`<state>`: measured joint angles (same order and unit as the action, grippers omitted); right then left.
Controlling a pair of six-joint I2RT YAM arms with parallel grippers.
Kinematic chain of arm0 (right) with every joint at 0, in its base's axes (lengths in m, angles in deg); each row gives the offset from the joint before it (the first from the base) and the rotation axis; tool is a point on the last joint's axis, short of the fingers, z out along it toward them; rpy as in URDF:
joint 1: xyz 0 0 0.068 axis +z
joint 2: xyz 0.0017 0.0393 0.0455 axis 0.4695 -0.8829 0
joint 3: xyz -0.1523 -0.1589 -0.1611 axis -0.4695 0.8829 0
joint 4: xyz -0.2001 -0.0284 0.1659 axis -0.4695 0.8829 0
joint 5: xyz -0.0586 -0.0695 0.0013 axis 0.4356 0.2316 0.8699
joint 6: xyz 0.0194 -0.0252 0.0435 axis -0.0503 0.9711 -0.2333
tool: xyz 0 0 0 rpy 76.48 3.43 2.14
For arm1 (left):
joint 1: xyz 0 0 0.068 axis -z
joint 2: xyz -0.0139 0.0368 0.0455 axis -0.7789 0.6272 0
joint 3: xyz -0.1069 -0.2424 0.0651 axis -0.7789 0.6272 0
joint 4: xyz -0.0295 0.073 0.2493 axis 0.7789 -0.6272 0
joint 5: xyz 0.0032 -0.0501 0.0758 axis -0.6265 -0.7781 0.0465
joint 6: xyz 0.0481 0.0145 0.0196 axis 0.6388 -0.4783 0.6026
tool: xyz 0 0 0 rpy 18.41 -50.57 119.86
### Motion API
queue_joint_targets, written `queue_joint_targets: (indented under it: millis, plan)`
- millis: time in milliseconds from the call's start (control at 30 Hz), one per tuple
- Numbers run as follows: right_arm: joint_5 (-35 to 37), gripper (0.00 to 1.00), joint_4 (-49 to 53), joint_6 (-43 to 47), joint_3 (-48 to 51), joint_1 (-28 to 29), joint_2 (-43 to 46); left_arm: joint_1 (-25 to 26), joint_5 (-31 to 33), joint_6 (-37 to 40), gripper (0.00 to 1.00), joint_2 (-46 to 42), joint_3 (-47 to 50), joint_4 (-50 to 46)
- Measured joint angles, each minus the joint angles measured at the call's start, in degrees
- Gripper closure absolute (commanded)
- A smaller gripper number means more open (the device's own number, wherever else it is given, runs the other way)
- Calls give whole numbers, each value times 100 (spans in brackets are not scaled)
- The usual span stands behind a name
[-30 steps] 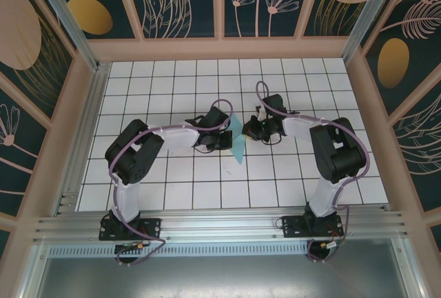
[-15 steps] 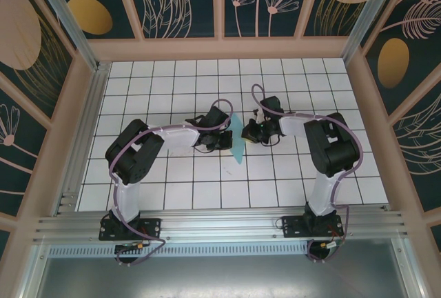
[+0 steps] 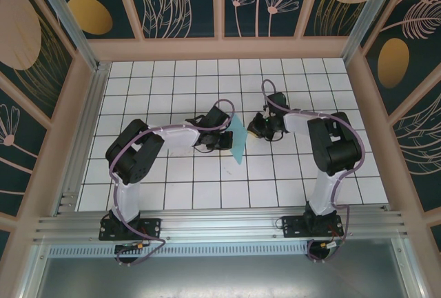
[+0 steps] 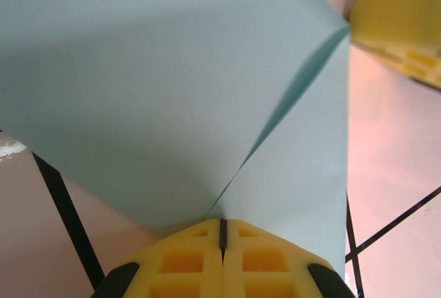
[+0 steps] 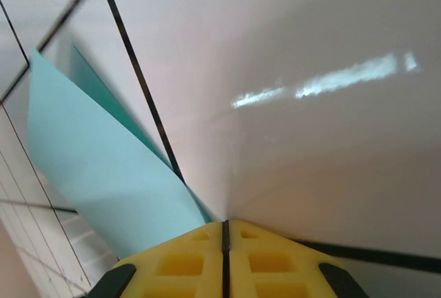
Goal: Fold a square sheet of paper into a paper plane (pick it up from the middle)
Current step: Third fold the triangle at the center of the table.
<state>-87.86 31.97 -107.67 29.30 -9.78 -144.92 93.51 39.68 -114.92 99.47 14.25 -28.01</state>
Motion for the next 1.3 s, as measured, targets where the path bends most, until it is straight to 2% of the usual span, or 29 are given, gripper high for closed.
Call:
queue_joint_targets:
  millis: [200,367,467,600,933,1100,1300]
  plan:
    - [184,89,-122,116,107,28,450,0,0,-9,100,0,0,0]
    - [26,91,-118,330,210,450,879,0,2,-57,100,0,0,2]
    - [-131,94,-81,348,422,680,890,0,2,-101,100,0,0,2]
    - [-271,100,87,326,649,713,852,0,4,-160,100,0,0,2]
    - [-544,100,4,332,874,802,535,0,20,-310,100,0,0,7]
    - [-590,100,-72,328,914,791,535,0,24,-358,92,-37,-15,-9]
    - [-645,100,-170,323,962,772,535,-2,133,-647,93,-487,109,35]
